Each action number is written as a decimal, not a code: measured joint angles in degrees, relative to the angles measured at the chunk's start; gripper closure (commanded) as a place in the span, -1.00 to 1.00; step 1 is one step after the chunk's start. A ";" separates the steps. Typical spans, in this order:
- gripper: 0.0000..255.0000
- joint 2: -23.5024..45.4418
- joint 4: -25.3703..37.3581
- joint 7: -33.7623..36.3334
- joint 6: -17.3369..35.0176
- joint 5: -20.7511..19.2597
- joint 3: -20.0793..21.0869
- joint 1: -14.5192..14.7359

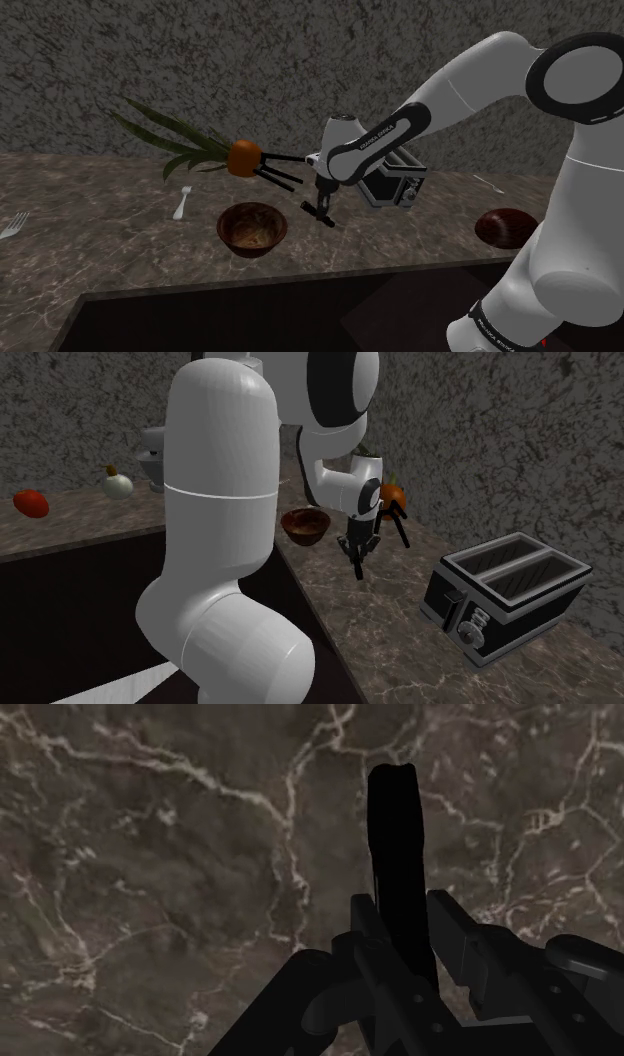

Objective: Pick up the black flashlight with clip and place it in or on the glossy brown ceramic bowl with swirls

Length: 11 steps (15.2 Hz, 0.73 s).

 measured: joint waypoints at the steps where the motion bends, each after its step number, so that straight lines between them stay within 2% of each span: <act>1: 1.00 -0.65 0.12 -0.12 -0.77 0.06 0.00 -0.06; 11: 1.00 -6.47 1.47 -0.50 -7.93 0.52 0.14 -0.18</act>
